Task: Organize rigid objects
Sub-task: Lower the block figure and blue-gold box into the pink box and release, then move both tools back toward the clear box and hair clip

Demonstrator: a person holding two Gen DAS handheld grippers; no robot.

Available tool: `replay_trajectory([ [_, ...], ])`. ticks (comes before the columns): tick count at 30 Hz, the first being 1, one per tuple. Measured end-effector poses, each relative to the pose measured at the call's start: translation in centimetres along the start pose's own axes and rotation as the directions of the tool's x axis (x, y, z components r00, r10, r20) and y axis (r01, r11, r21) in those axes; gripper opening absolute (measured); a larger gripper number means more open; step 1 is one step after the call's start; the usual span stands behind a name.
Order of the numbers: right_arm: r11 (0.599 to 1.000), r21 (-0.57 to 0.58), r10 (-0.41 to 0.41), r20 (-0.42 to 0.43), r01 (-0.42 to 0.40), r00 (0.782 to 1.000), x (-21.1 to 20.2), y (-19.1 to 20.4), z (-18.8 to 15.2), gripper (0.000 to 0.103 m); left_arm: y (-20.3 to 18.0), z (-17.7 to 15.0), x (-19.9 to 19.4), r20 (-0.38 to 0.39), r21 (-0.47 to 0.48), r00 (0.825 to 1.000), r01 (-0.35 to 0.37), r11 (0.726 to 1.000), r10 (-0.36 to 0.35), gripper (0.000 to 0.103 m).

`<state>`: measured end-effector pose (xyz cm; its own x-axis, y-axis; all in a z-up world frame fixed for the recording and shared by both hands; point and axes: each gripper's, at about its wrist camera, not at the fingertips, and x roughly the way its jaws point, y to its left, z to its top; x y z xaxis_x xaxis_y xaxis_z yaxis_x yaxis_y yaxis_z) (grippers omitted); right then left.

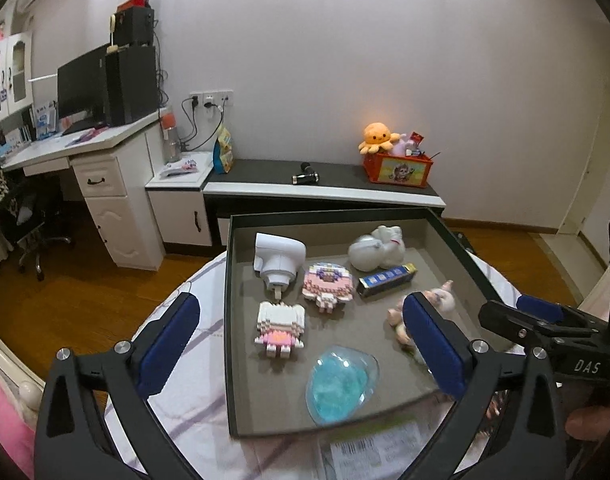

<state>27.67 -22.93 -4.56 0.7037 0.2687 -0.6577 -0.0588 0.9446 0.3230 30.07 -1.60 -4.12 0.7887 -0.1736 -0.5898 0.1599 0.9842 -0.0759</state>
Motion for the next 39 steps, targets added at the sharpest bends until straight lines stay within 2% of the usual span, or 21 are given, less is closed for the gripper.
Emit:
replay_trajectory([
  [8, 1.0, 0.011, -0.01, 0.045, 0.01, 0.999, -4.7, -0.1, -2.8, 0.103, -0.8, -2.2, -4.6, 0.016, -0.017, 1.0, 0.024, 1.0, -0.024, 0.103],
  [17, 1.0, 0.028, -0.008, 0.045, 0.006, 0.999, -7.6, -0.2, -6.7, 0.103, -1.8, -5.6, -8.1, -0.002, -0.027, 1.0, 0.031, 0.999, -0.031, 0.103],
  [28, 0.994, -0.057, -0.087, 0.077, 0.092, 0.993, -10.8, 2.4, -11.1, 0.103, -2.2, -9.9, -11.0, -0.029, -0.041, 0.999, 0.025, 0.999, -0.027, 0.103],
  [39, 0.989, -0.083, -0.113, 0.075, 0.119, 0.991, -11.8, 3.0, -12.9, 0.103, -2.0, -12.4, -12.4, -0.062, -0.052, 0.998, 0.026, 0.998, -0.03, 0.103],
])
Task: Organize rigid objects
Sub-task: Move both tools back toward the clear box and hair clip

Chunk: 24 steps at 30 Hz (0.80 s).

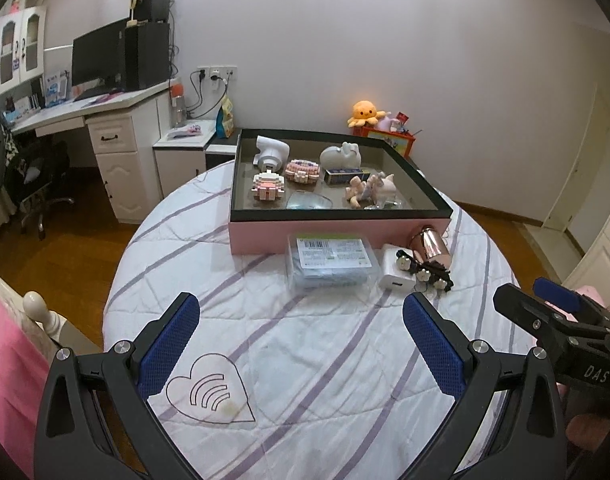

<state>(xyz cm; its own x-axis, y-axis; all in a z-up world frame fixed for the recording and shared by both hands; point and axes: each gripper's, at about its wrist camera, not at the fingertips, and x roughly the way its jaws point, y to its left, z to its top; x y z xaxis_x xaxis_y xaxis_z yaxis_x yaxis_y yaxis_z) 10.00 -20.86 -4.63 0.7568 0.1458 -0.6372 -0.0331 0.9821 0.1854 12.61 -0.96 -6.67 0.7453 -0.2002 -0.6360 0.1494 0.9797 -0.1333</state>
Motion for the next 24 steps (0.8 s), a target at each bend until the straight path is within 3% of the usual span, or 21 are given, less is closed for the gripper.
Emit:
replay_trajectory([
  [13, 1.0, 0.01, -0.025, -0.013, 0.025, 1.0, 0.6, -0.7, -0.1, 0.103, -0.5, -0.3, 1.1, -0.026, 0.008, 1.0, 0.011, 1.0, -0.011, 0.103],
  [24, 0.999, 0.035, -0.031, -0.068, 0.033, 0.997, 3.5, -2.3, 0.0, 0.103, -0.8, -0.3, 4.2, -0.078, 0.008, 0.997, 0.017, 1.0, -0.016, 0.103],
])
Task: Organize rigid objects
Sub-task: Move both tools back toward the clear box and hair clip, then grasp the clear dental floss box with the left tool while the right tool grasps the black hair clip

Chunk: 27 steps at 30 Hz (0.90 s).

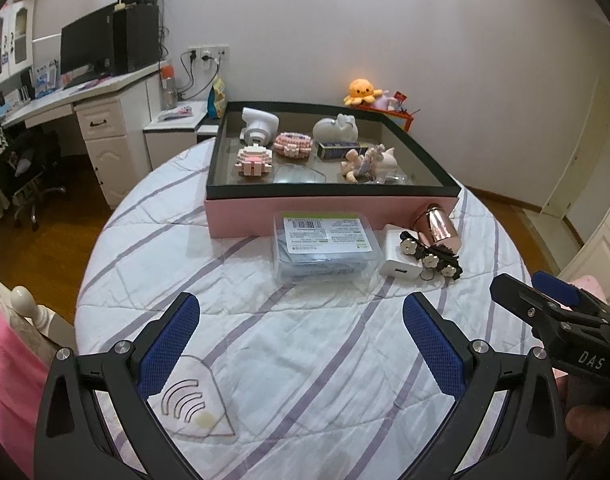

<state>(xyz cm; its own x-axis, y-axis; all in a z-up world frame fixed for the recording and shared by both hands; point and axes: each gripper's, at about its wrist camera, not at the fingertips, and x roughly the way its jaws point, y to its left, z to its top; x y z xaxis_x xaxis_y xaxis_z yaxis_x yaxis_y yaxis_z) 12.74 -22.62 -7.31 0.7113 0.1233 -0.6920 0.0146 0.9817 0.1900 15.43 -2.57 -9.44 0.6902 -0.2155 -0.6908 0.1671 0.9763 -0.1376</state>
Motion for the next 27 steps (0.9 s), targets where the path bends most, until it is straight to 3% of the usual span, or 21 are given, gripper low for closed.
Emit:
replay_trajectory([
  [10, 0.999, 0.017, 0.033, -0.063, -0.032, 0.997, 4.5, -1.0, 1.2, 0.103, -0.9, 1.6, 5.3, -0.058, 0.001, 0.998, 0.016, 1.0, -0.016, 0.103],
  [17, 0.995, 0.05, 0.094, -0.104, -0.089, 0.99, 7.4, -2.0, 1.9, 0.103, -1.7, 2.2, 9.1, -0.108, 0.01, 0.994, 0.009, 1.0, -0.008, 0.103],
  [21, 0.988, 0.082, 0.143, -0.116, -0.134, 0.983, 8.5, -2.4, 2.0, 0.103, -1.7, 2.3, 10.3, -0.121, -0.009, 0.992, 0.043, 0.999, -0.044, 0.103],
  [23, 0.986, 0.066, 0.157, -0.124, -0.15, 0.98, 9.0, -2.1, 2.0, 0.103, -2.0, 2.3, 10.9, -0.131, 0.019, 0.991, 0.003, 1.0, 0.0, 0.103],
  [27, 0.984, 0.056, 0.177, -0.114, -0.172, 0.978, 9.3, -1.8, 2.0, 0.088, -1.9, 2.2, 11.3, -0.139, 0.029, 0.99, 0.021, 0.999, -0.017, 0.099],
])
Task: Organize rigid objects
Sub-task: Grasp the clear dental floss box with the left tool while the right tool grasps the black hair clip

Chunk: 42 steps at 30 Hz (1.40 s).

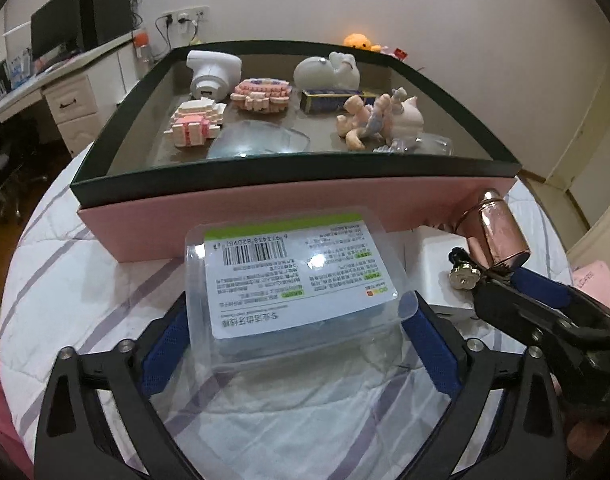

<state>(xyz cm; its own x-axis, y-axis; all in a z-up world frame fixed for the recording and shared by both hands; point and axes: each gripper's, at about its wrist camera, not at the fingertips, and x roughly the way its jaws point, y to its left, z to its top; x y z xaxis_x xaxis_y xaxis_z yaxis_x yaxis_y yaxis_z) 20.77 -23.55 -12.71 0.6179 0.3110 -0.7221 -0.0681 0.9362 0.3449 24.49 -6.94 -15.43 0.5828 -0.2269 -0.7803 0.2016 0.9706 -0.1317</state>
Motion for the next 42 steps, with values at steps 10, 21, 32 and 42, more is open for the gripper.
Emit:
replay_trajectory([
  [10, 0.999, -0.052, -0.014, -0.002, 0.014, 1.0, -0.8, 0.6, -0.8, 0.079, 1.1, -0.5, -1.3, 0.021, -0.019, 0.999, 0.035, 0.999, -0.035, 0.098],
  [21, 0.999, -0.051, -0.013, 0.019, 0.014, 1.0, -3.2, 0.6, -1.5, 0.079, 2.2, -1.7, -3.5, 0.046, -0.026, 0.998, 0.035, 0.999, -0.034, 0.098],
  [32, 0.997, -0.079, 0.004, 0.056, 0.001, 0.998, -5.1, 2.1, -1.0, 0.079, 2.7, -1.7, -6.9, 0.109, -0.03, 0.993, 0.04, 0.999, -0.036, 0.098],
  [42, 0.99, -0.143, 0.028, 0.116, -0.011, 0.993, -6.2, 4.1, 2.2, 0.079, 3.5, 0.9, -9.3, 0.189, -0.022, 0.982, 0.031, 0.999, -0.027, 0.098],
])
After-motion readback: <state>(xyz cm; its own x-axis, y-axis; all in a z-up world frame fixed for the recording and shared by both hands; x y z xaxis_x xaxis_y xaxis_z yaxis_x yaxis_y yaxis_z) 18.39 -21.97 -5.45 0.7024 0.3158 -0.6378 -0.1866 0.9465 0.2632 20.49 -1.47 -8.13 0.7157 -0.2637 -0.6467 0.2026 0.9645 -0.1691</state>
